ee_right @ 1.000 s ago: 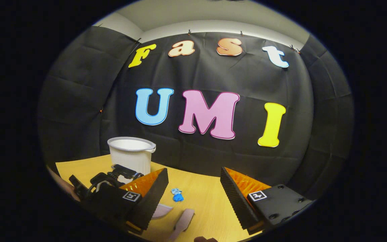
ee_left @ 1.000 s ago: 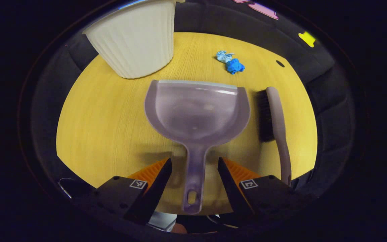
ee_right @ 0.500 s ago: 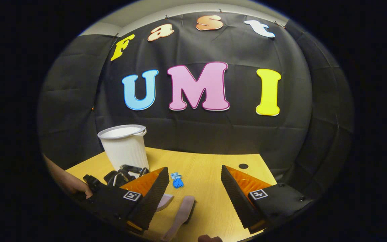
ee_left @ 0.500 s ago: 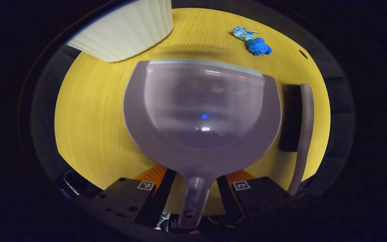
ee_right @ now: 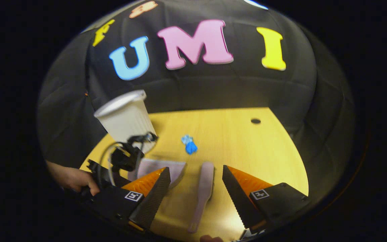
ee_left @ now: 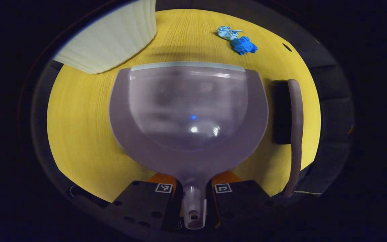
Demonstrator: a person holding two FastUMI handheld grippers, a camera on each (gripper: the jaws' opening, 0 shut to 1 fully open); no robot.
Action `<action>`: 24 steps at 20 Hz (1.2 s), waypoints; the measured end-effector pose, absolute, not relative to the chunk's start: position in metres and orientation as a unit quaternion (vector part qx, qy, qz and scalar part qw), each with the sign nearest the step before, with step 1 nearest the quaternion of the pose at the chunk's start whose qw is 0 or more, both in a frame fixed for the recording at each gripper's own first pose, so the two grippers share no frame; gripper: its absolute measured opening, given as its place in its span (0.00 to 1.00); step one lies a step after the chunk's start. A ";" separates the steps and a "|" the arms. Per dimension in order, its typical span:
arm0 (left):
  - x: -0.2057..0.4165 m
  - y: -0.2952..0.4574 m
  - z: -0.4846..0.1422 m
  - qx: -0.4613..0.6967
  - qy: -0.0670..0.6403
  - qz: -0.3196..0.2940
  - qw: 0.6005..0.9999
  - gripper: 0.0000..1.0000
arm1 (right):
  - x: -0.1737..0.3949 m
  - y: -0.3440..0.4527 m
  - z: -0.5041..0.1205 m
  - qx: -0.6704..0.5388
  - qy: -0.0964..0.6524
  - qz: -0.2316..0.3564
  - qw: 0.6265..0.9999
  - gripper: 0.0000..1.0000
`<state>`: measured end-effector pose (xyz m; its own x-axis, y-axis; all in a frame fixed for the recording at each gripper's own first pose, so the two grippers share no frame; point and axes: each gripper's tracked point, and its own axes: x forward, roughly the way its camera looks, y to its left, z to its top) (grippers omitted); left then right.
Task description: Pick up the small broom and dustpan from the desktop, sweep the trash into the dustpan with the broom, and then empty the trash into the garbage bin.
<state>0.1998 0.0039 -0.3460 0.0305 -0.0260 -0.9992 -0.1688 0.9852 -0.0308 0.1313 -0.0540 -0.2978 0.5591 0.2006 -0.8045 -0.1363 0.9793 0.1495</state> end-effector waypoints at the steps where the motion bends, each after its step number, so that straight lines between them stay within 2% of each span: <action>1: 0.199 0.005 -0.346 -0.073 0.687 0.042 0.722 0.29 | 0.120 -0.057 -0.316 0.019 0.499 0.087 0.862 0.93; 2: 0.195 0.007 -0.346 -0.076 0.684 0.035 0.725 0.29 | 0.113 -0.056 -0.329 0.003 0.533 0.088 0.842 1.00; 5: 0.186 0.010 -0.348 -0.086 0.668 0.018 0.739 0.29 | 0.095 -0.063 -0.360 -0.007 0.628 0.087 0.774 0.99; 7: 0.181 0.011 -0.348 -0.086 0.659 0.010 0.747 0.29 | 0.087 -0.071 -0.360 0.019 0.694 0.048 0.718 0.99; 9: 0.183 0.011 -0.348 -0.095 0.652 0.001 0.752 0.29 | 0.081 -0.075 -0.365 0.044 0.734 0.009 0.678 1.00; 13: 0.183 0.011 -0.347 -0.116 0.641 -0.013 0.759 0.29 | 0.081 -0.082 -0.380 0.023 0.754 -0.025 0.656 0.99; 15: 0.183 0.011 -0.347 -0.116 0.642 -0.019 0.758 0.29 | 0.079 -0.083 -0.387 0.027 0.765 -0.041 0.642 0.96; 16: 0.182 0.011 -0.346 -0.117 0.641 -0.022 0.758 0.29 | 0.078 -0.084 -0.390 0.032 0.768 -0.048 0.637 0.83; 17: 0.183 0.012 -0.346 -0.119 0.641 -0.024 0.758 0.29 | 0.077 -0.083 -0.394 0.035 0.774 -0.052 0.631 0.84; 19: 0.183 0.012 -0.346 -0.123 0.640 -0.026 0.758 0.29 | 0.088 -0.083 -0.393 0.044 0.768 -0.060 0.636 0.69; 21: 0.182 0.012 -0.346 -0.124 0.640 -0.030 0.758 0.29 | 0.094 -0.085 -0.396 0.052 0.773 -0.061 0.629 0.43; 23: 0.183 0.012 -0.345 -0.123 0.640 -0.036 0.758 0.29 | 0.097 -0.088 -0.395 0.061 0.782 -0.060 0.618 0.31; 24: 0.183 0.013 -0.345 -0.119 0.640 -0.040 0.758 0.29 | 0.100 -0.090 -0.393 0.062 0.782 -0.058 0.617 0.22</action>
<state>0.1827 0.0130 -0.3453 0.1766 -0.2126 -0.9610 -0.0916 0.9686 -0.2311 0.1002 -0.0898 -0.3934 -0.2307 0.0249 -0.9727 0.1686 0.9856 -0.0147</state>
